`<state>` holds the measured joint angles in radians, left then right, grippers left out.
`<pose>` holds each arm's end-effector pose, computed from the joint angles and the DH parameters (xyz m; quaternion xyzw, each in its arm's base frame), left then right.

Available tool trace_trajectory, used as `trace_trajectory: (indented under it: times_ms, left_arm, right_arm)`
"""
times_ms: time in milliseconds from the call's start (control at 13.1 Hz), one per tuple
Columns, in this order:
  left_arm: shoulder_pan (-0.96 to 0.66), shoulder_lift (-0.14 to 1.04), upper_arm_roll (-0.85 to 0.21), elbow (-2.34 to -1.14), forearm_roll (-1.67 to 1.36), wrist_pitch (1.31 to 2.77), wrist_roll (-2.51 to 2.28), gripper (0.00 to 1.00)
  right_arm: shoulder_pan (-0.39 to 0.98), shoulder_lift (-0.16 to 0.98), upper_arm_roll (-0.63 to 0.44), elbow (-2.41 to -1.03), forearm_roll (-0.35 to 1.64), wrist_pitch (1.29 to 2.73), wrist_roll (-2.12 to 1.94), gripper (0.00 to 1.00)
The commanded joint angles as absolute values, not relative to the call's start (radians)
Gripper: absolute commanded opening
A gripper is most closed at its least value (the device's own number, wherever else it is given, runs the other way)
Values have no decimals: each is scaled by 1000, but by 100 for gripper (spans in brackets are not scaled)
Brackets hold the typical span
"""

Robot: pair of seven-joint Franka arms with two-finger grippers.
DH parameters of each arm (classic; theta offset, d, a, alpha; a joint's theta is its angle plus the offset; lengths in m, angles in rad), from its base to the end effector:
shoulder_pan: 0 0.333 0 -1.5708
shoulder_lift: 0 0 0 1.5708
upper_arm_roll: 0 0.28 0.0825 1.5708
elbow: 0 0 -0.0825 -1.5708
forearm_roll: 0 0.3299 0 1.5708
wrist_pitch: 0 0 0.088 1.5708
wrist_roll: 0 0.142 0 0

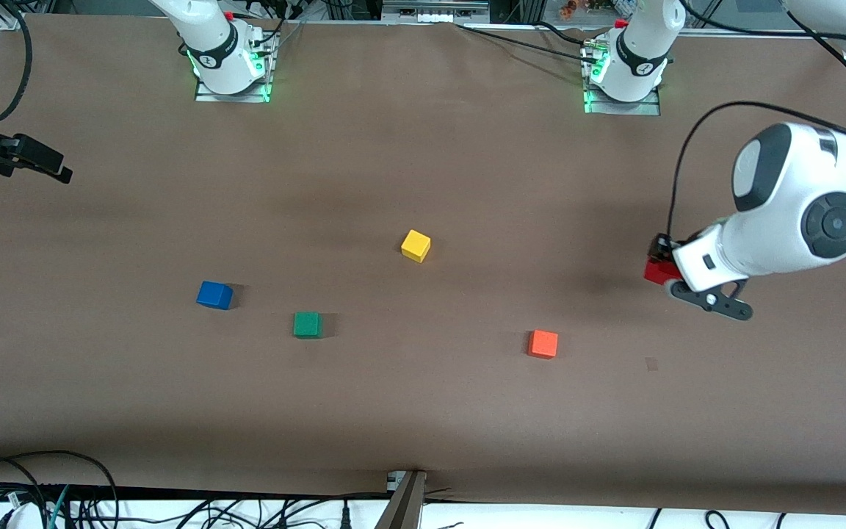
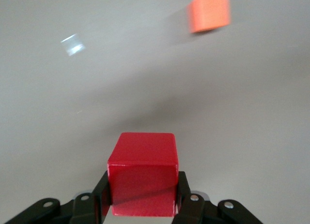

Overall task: Pass red block to right arm, stack on blue
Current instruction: 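Lift the red cube with the left gripper while the right gripper reaches in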

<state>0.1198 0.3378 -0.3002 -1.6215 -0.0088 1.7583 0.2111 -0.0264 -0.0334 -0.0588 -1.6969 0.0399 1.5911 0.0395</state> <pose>0.5574 -0.0896 0.3724 0.9761 -0.1889 -0.0920 0.0552 0.4854 -0.0362 0.5193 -0.9971 0.0633 0.0357 0.0217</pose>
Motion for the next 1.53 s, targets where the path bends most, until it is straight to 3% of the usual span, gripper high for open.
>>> trace_trajectory:
  times_ms: [0,460,766,996,1226,1455]
  left_arm:
    - [127,314,-324,-1606,-112,1747,334,0]
    - [149,389,-328,-1606,-514,1854,895,0]
    - [140,431,-331,-1603,-760,1858,1165,0]
    - [132,552,-385,-1603,-1070,1826,1392,0]
    - [83,592,-425,-1594,-1221,1832,1503,0]
    - [-29,626,-436,-1566,-1388,1836,1545,0]
  right_arm:
    - [-29,-26,-60,-1677,80,1562,29,100]
    - [-25,-3,-58,-1680,243,1503,31,100]
    - [-25,87,-58,-1677,519,1505,31,100]
    - [-23,179,-52,-1686,693,1508,35,100]
    - [20,254,-48,-1692,927,1558,31,100]
    - [130,261,-48,-1744,1124,1766,38,100]
